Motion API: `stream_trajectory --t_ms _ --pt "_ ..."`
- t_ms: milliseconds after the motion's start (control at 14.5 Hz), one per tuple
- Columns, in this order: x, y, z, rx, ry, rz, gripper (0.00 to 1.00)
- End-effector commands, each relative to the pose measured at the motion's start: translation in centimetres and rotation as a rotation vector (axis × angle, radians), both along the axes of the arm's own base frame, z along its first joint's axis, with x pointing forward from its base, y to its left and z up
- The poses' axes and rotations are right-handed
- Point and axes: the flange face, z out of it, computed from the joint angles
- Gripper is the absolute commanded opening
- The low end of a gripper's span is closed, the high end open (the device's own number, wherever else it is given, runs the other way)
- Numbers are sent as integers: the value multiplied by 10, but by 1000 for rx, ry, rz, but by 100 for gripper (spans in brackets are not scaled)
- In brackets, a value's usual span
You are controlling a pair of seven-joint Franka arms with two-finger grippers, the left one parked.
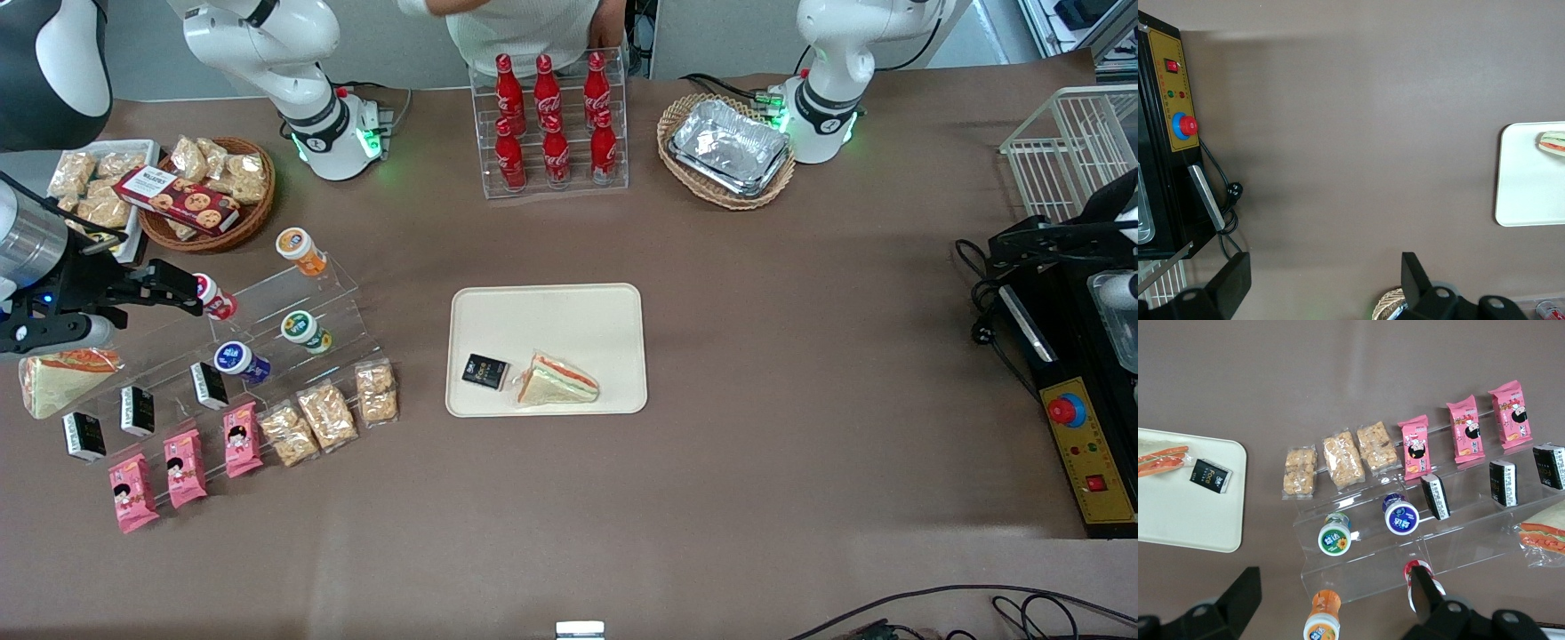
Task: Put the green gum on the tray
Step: 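Move the right gripper over the green-labelled gum bottle on the acrylic rack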
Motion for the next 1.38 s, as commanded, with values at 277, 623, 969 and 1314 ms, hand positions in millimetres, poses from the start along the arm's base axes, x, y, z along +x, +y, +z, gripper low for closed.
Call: stream_trajectory --t_ms 277,623,969,1314 --pt "1 0 0 12 3 61 100" --pt "-12 -3 -11 -32 18 207 100" --pt "-56 9 -53 -33 -10 237 100" --pt "-84 19 -128 -31 -40 243 100"
